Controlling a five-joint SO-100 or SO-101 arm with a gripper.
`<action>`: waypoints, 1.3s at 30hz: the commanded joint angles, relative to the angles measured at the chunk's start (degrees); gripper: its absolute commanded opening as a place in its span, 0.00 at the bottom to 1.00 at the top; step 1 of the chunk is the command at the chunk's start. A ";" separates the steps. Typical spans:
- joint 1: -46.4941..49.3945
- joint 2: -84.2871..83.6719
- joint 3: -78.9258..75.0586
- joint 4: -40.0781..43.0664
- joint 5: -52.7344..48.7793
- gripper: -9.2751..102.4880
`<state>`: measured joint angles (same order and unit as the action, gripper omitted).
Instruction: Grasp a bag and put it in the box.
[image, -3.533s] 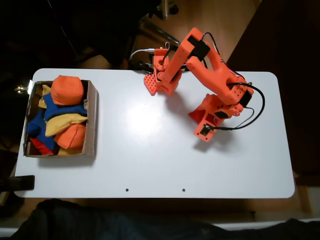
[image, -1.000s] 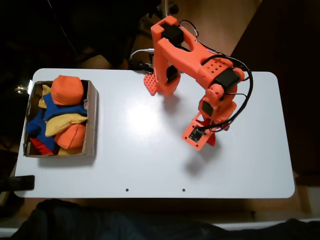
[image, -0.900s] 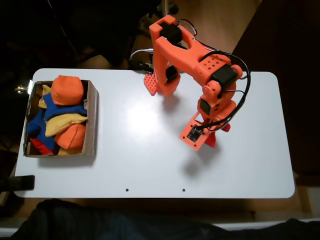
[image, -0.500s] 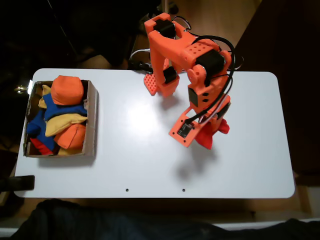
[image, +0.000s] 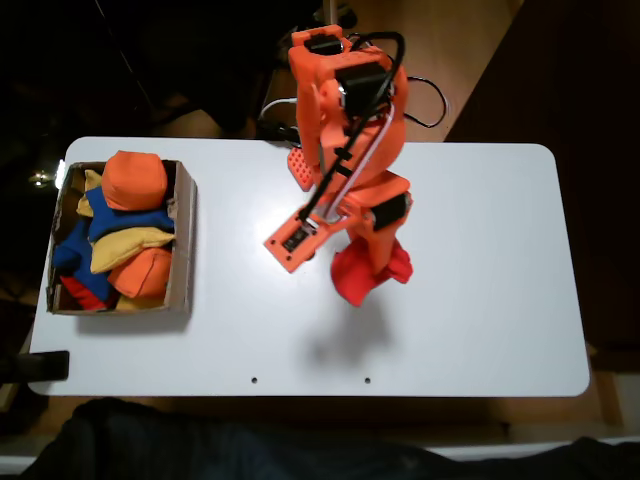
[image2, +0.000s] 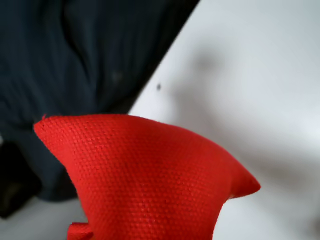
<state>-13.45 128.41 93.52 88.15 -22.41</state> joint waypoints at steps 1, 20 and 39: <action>3.87 2.90 -4.92 0.79 -1.58 0.08; 18.98 4.39 -14.59 5.36 -4.83 0.08; 35.86 3.16 -17.84 4.75 -6.50 0.08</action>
<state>19.95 130.87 79.72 93.60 -28.48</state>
